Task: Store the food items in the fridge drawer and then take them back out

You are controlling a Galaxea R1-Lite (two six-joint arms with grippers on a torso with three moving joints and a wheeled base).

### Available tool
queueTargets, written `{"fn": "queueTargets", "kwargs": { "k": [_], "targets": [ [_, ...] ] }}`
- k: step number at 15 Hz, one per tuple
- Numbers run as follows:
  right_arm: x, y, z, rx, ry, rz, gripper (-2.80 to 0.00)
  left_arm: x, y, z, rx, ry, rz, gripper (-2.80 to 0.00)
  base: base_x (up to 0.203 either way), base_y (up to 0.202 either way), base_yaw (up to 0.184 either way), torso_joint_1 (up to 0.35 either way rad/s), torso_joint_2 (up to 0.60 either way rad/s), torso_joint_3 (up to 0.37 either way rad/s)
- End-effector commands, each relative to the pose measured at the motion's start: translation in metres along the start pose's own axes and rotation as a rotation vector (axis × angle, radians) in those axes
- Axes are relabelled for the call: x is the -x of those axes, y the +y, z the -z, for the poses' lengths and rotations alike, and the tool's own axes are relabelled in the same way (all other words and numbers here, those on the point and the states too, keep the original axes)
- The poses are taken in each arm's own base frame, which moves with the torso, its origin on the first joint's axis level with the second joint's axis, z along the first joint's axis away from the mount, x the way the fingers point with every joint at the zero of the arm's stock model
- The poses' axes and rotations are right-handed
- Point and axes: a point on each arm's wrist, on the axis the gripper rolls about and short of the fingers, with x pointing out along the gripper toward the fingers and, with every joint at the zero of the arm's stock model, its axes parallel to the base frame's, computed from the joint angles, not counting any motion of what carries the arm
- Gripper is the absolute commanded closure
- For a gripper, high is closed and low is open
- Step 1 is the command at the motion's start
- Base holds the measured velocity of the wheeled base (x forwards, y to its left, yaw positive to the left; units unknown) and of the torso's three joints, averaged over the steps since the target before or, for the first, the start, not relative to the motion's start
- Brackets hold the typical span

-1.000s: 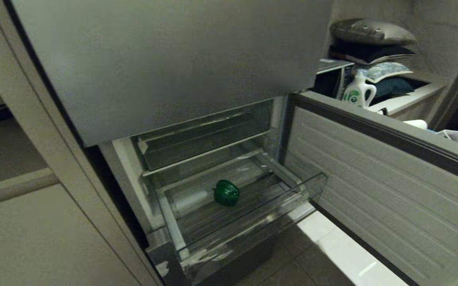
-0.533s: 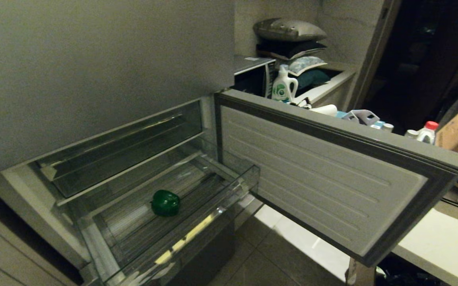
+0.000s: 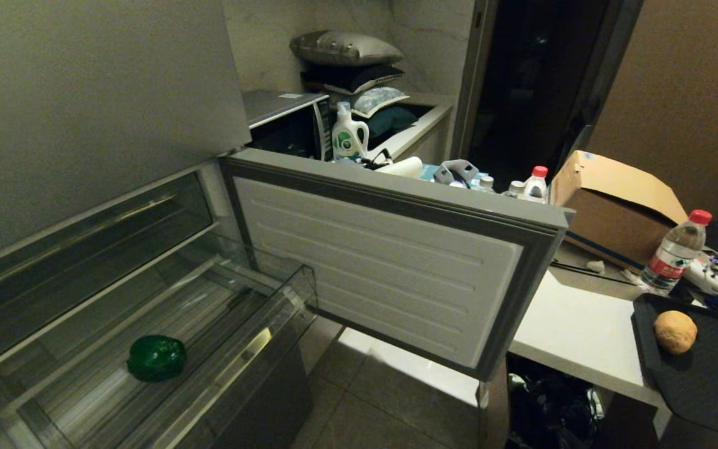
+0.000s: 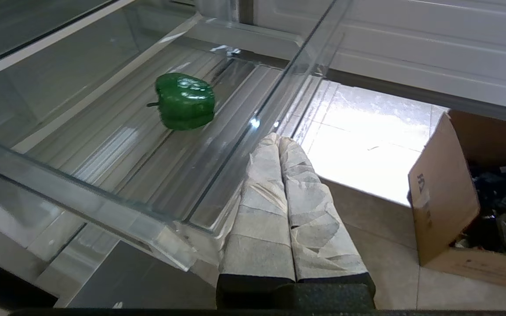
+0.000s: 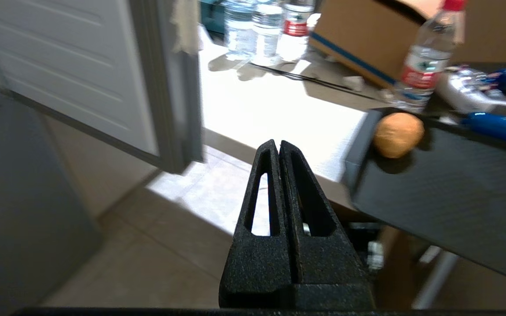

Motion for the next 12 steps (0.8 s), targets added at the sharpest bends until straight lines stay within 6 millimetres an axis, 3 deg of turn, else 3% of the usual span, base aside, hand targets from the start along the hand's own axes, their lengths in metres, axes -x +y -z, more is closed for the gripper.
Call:
{"fn": "queueTargets", "kwargs": {
  "k": [1, 4, 6, 9, 12],
  "targets": [
    [-0.004, 0.000, 0.003, 0.009, 0.047, 0.005, 0.00, 0.000, 0.000, 0.000, 0.000, 0.003, 0.000, 0.00, 0.000, 0.000, 0.000, 0.000, 0.00, 0.000],
    [-0.021, -0.002, -0.029, -0.070, 0.147, 0.036, 0.00, 0.000, 0.000, 0.000, 0.000, 0.003, 0.000, 0.00, 0.000, 0.000, 0.000, 0.000, 0.00, 0.000],
    [-0.046, -0.004, -0.045, -0.147, 0.286, 0.064, 0.00, 0.000, 0.000, 0.000, 0.000, 0.003, 0.000, 0.00, 0.000, 0.000, 0.000, 0.000, 0.00, 0.000],
    [-0.091, -0.007, -0.052, -0.230, 0.475, 0.106, 0.00, 0.000, 0.000, 0.000, 0.000, 0.003, 0.000, 0.00, 0.000, 0.000, 0.000, 0.000, 0.00, 0.000],
    [-0.134, -0.013, -0.046, -0.275, 0.582, 0.165, 0.00, 0.000, 0.000, 0.000, 0.000, 0.003, 0.000, 0.00, 0.000, 0.000, 0.000, 0.000, 0.00, 0.000]
  ]
}}
